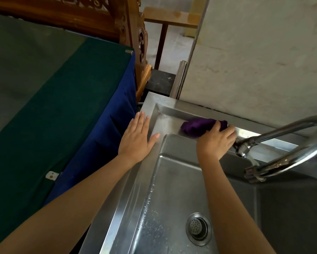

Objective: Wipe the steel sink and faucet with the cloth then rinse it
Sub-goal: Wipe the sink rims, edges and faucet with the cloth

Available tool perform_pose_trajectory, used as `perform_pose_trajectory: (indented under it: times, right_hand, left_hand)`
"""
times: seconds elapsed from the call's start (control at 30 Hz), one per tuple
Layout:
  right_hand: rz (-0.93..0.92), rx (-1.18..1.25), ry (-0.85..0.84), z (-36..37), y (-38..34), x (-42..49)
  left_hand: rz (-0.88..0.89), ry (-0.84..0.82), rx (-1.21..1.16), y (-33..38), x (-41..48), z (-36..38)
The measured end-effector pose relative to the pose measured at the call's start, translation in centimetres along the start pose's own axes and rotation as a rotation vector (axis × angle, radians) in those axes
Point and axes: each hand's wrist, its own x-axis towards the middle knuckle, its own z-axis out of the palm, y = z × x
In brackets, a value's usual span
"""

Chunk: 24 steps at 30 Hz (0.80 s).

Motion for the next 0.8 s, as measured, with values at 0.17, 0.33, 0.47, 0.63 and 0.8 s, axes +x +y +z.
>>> perform_pose_trajectory:
  times: [0.17,0.33,0.47,0.63,0.8]
  right_hand:
    - [0.136,0.165,-0.229,1.2,-1.4,-0.5]
    - [0.029,0.147,-0.195,1.2,-1.0,-0.6]
    - [-0.155,0.102,-0.205,1.4,-0.2,-1.6]
    - [-0.019,0.032,-0.166,1.4,0.9,-0.6]
    - [0.108,0.052,-0.179,1.4,0.5,1.0]
  left_hand:
    - [-0.003,0.010,0.013,0.1,-0.1,-0.1]
    - [-0.014,0.013,0.043,0.1,-0.1,0.0]
    - [-0.011,0.013,0.036,0.2,0.0,0.1]
    - [-0.011,0.013,0.014,0.2,-0.1,-0.2]
    - [-0.011,0.015,0.019,0.1,-0.1,-0.2]
